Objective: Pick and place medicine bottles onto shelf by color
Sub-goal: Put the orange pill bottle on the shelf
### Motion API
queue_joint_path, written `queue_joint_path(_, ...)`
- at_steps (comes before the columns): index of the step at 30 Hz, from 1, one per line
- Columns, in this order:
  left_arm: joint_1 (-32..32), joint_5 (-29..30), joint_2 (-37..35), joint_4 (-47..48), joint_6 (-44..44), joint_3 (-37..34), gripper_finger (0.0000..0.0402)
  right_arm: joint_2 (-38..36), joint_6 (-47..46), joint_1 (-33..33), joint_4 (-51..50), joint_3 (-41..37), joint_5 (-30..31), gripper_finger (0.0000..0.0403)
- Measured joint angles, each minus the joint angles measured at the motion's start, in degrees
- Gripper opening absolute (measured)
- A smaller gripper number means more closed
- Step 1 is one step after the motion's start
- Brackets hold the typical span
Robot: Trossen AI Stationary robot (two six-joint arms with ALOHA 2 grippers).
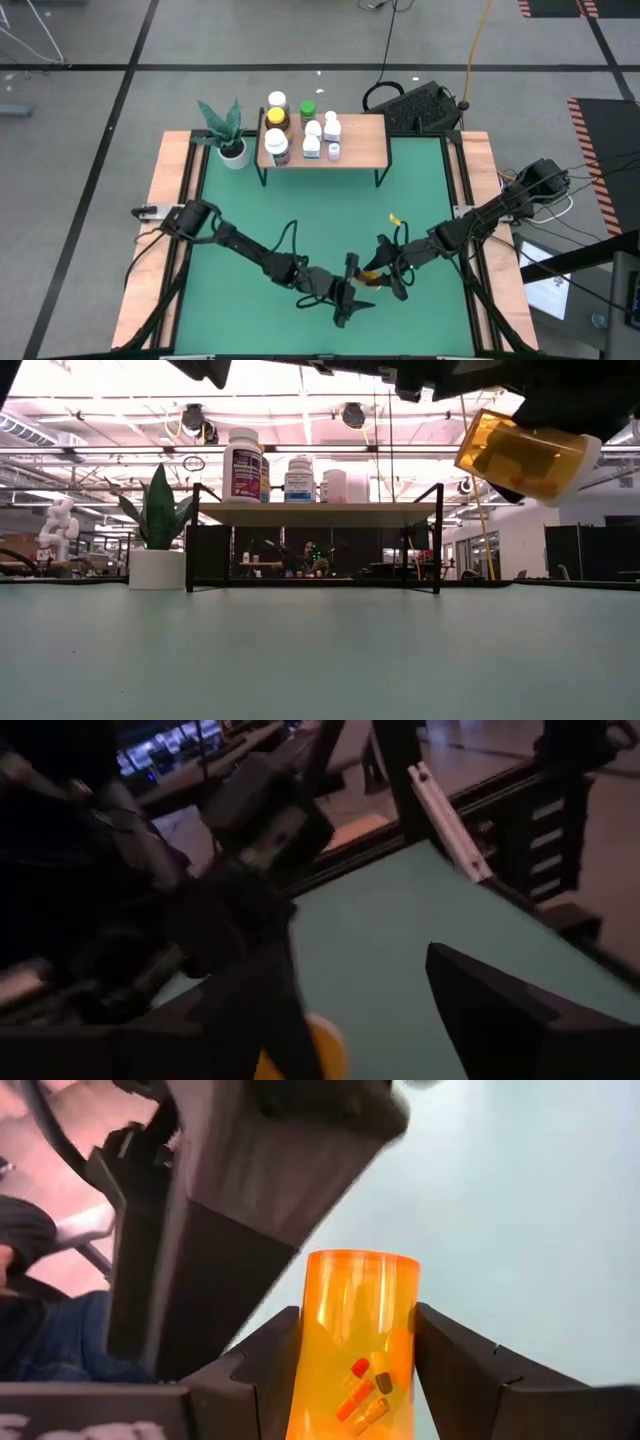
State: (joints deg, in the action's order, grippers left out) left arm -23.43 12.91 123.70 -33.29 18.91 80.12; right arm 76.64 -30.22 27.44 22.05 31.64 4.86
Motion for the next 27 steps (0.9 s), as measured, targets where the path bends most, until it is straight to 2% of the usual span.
queue_joint_path(4,0.8,-0.1,0.0,-0.2,1.1,0.0,0.0277,0.0,-2.6,0.0,0.4,-0.1,-0.1,0.0169)
queue_joint_path(8,1.1,-0.6,-0.1,1.6,-1.6,0.0,0.0272,0.0,-5.3,0.0,0.0,-0.2,-0.2,0.0169)
queue_joint_path(17,1.1,-0.9,-0.1,2.3,-2.9,0.0,0.0209,0.0,-5.7,0.1,0.4,-0.2,2.5,0.0169)
queue_joint_path(27,1.1,-2.6,0.0,5.8,-3.1,0.0,0.0136,0.0,-5.0,2.1,-0.4,-0.1,2.8,0.0169)
